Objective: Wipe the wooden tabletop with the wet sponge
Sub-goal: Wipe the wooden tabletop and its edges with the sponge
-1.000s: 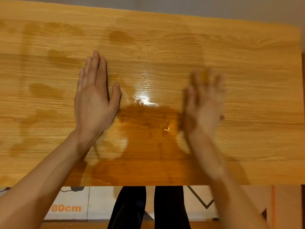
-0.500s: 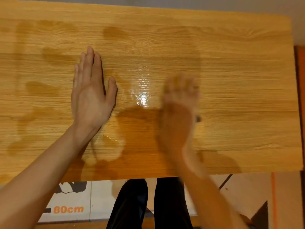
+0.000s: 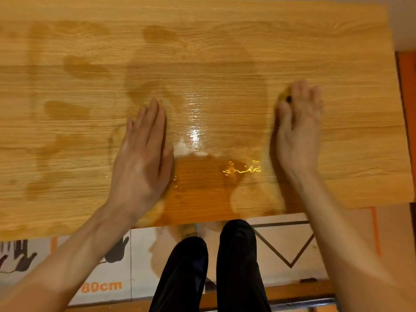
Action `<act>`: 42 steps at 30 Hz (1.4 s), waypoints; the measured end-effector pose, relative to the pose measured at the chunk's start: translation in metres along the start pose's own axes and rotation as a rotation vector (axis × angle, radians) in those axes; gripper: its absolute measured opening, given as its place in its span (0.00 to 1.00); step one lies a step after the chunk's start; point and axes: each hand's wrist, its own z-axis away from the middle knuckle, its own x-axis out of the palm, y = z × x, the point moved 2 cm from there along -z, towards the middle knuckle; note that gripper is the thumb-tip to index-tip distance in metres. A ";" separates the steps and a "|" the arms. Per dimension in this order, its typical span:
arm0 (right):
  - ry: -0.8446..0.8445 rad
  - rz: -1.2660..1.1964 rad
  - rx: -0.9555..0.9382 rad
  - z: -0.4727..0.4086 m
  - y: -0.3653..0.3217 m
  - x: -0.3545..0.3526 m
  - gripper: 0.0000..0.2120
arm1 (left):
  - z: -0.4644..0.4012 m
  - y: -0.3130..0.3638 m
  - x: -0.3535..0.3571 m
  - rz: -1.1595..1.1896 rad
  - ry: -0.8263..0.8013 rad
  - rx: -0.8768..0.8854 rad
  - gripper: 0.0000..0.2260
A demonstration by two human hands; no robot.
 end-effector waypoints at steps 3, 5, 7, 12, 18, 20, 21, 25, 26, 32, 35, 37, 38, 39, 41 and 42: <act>-0.169 -0.002 -0.346 0.070 -0.045 0.029 0.21 | 0.012 0.000 0.009 -0.045 -0.024 -0.013 0.25; -0.340 0.138 -0.692 0.096 -0.053 0.033 0.21 | 0.006 -0.003 0.011 -0.080 -0.004 -0.007 0.26; -0.400 0.213 -0.803 0.070 -0.038 0.026 0.22 | 0.006 -0.005 0.013 -0.088 -0.006 -0.020 0.26; -0.090 0.103 -0.112 -0.009 -0.016 0.010 0.22 | 0.009 -0.006 0.016 -0.111 0.013 -0.010 0.26; -0.329 0.283 -0.669 0.146 -0.052 0.037 0.23 | 0.009 -0.004 0.016 -0.126 0.031 0.011 0.25; -0.340 0.346 -0.734 0.110 -0.040 0.032 0.23 | 0.009 -0.004 0.016 -0.129 0.035 0.022 0.25; -0.323 0.394 -0.660 0.081 -0.033 0.032 0.24 | 0.009 -0.004 0.016 -0.126 0.039 0.028 0.25; -0.081 0.226 -0.207 0.013 -0.025 0.024 0.24 | 0.011 -0.005 0.016 -0.091 0.046 -0.002 0.25; -0.055 0.247 -0.174 0.031 -0.028 0.028 0.25 | 0.012 -0.005 0.016 -0.085 0.050 -0.004 0.25; -0.341 0.207 -0.673 0.169 -0.033 0.028 0.30 | 0.012 -0.002 0.017 -0.095 0.073 0.008 0.24; -0.267 0.318 -0.571 0.087 -0.009 0.016 0.23 | 0.011 -0.004 0.017 -0.084 0.077 0.007 0.25; -0.168 0.268 -0.342 0.029 0.008 0.000 0.23 | 0.011 -0.004 0.017 -0.073 0.081 0.008 0.25; -0.128 0.239 -0.248 0.017 0.011 -0.005 0.23 | 0.011 -0.004 0.017 -0.073 0.079 0.007 0.25; -0.095 0.257 -0.188 0.023 0.010 -0.004 0.24 | 0.011 -0.005 0.017 -0.075 0.074 0.004 0.25; -0.096 0.352 -0.227 0.064 -0.003 0.011 0.24 | 0.010 -0.005 0.017 -0.080 0.064 -0.011 0.26; -0.093 0.419 -0.324 0.087 -0.009 0.022 0.25 | 0.009 -0.005 0.016 -0.084 0.062 -0.017 0.26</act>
